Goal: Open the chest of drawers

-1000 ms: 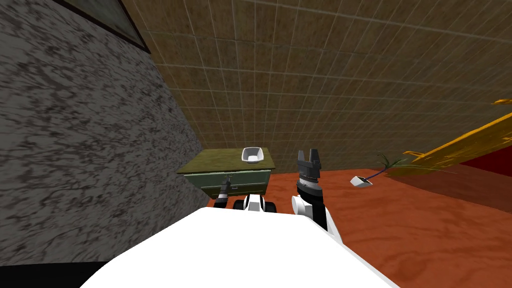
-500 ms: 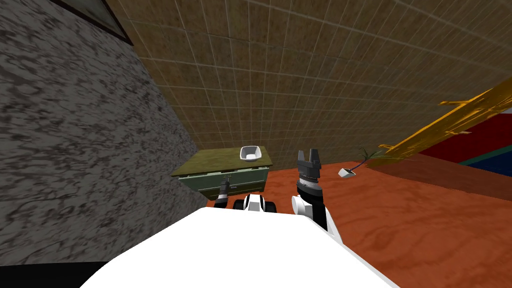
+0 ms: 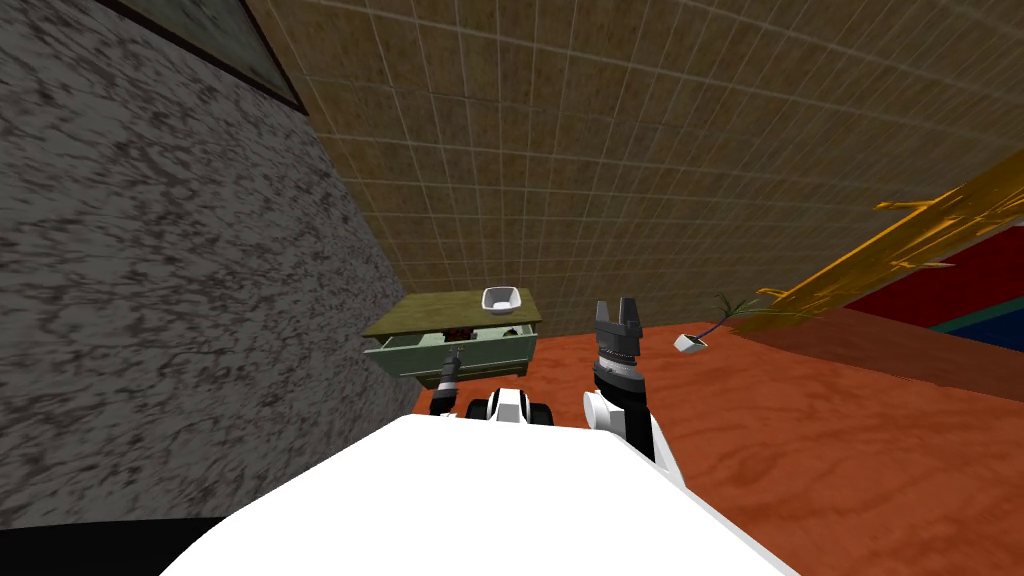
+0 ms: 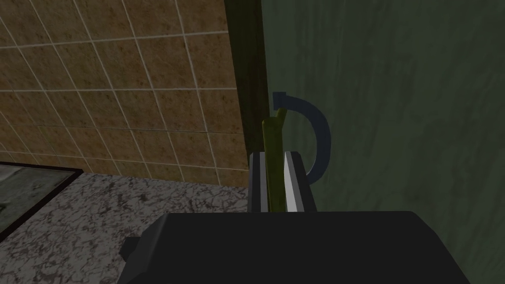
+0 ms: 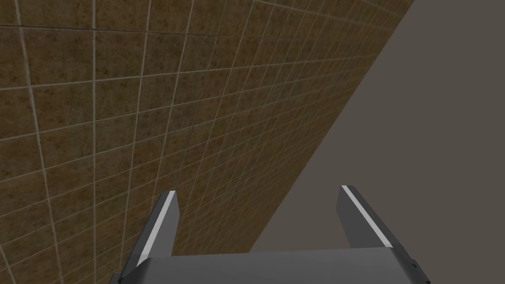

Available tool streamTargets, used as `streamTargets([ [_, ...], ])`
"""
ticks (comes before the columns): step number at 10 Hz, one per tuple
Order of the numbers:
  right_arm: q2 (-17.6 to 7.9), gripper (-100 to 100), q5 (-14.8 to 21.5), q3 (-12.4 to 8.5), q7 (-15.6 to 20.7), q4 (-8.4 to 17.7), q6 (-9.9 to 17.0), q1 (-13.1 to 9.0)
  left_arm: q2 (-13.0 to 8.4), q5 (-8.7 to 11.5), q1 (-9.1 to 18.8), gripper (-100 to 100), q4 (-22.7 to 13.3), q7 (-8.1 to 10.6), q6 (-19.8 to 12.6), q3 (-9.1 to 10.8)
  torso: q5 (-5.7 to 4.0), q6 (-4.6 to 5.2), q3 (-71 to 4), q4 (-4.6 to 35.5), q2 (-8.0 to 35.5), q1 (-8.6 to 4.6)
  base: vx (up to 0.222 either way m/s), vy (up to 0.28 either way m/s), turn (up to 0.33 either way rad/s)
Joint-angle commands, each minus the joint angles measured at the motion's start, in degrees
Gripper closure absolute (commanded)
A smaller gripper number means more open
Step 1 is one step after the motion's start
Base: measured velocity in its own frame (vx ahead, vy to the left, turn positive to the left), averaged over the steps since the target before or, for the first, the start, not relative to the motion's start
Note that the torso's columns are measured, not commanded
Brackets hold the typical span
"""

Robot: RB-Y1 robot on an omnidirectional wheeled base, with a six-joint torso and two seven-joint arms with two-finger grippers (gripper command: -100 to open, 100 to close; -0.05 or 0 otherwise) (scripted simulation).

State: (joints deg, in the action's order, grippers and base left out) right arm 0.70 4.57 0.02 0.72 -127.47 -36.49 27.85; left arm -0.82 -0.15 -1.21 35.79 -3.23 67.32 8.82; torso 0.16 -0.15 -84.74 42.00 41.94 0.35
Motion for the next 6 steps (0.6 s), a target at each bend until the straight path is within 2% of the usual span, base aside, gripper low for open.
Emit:
streamTargets([
  [1, 0.0, 0, 0.0, 0.0, 0.0, 0.0, 0.0, 0.0, -0.34, 0.18, 0.07, 100, 0.86, -0.03, -2.81, 0.13, -0.01, -0.03, 0.0, -0.01, -0.01, 0.01, -0.085, -0.026, 0.041],
  [2, 0.0, 0, 0.0, 0.0, 0.0, 0.0, 0.0, 0.0, -0.14, 0.05, 0.35, 100, 0.78, 0.01, -1.77, -0.07, -0.01, -0.03, 0.01, -0.01, 0.0, 0.03, -0.041, -0.016, 0.005],
  [3, 0.0, 0, 0.0, 0.0, 0.0, 0.0, 0.0, 0.01, -0.15, -0.03, 0.32, 100, 0.95, 0.04, -2.17, -0.18, -0.02, 0.06, -0.02, 0.05, -0.04, -0.03, -0.11, -0.02, 0.024],
  [6, 0.0, 0, 0.0, 0.0, 0.0, 0.0, 0.0, -0.01, -0.19, -0.15, 0.14, 100, 1.11, 0.09, -2.66, -0.34, 0.01, 0.06, 0.24, 0.06, 0.38, -0.17, -0.172, -0.032, 0.031],
])
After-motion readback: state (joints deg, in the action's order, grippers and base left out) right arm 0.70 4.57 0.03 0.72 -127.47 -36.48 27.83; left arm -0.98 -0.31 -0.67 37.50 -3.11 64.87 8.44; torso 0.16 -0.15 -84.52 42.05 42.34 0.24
